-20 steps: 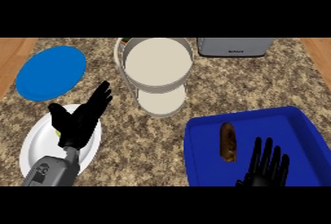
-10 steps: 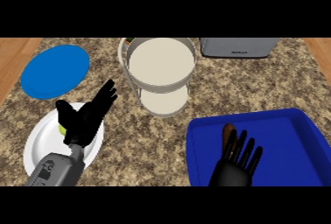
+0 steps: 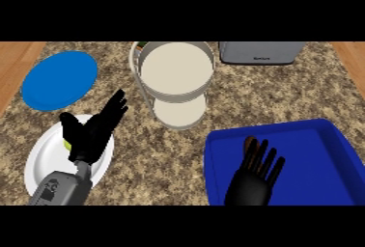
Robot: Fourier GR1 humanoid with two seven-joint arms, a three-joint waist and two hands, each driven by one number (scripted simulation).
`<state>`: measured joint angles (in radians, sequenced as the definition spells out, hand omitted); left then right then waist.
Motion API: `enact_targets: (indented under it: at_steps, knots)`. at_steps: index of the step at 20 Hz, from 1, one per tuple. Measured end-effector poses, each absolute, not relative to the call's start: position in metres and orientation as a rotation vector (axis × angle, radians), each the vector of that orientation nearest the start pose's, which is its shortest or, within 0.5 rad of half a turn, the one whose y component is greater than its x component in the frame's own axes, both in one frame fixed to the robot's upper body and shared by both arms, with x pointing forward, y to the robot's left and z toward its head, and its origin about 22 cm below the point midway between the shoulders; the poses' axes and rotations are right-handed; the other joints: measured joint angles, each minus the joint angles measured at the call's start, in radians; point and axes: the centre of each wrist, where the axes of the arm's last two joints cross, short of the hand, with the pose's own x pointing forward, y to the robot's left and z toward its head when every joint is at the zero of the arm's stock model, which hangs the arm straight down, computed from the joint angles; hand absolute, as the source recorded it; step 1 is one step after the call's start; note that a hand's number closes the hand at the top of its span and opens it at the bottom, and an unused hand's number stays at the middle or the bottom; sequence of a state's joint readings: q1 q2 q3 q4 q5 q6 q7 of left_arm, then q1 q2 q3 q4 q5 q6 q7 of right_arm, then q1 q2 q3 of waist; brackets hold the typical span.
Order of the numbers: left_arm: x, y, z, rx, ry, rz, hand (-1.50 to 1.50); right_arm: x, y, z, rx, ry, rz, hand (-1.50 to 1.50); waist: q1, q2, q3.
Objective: Pick the sweet potato from the tray and place it in the tiered basket
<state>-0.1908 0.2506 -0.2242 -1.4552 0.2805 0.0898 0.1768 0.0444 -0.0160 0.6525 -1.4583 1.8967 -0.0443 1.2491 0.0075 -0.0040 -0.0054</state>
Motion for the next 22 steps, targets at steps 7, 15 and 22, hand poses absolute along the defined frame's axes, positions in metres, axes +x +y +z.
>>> enact_targets:
  at_steps: [7,15,22]
  knots:
    - [0.282,0.22,0.027,-0.118,-1.389,-0.151,0.0,0.188,-0.09,-0.036,-1.802,-0.75,0.837,-1.5,-0.003,-0.001,0.002]
    - [0.282,0.224,0.021,-0.113,-1.391,-0.145,0.0,0.191,-0.091,-0.038,-1.81,-0.754,0.822,-1.5,-0.004,-0.003,0.0]
    - [0.284,0.222,0.023,-0.114,-1.387,-0.146,0.0,0.201,-0.103,-0.04,-1.805,-0.755,0.772,-1.5,-0.004,-0.007,-0.003]
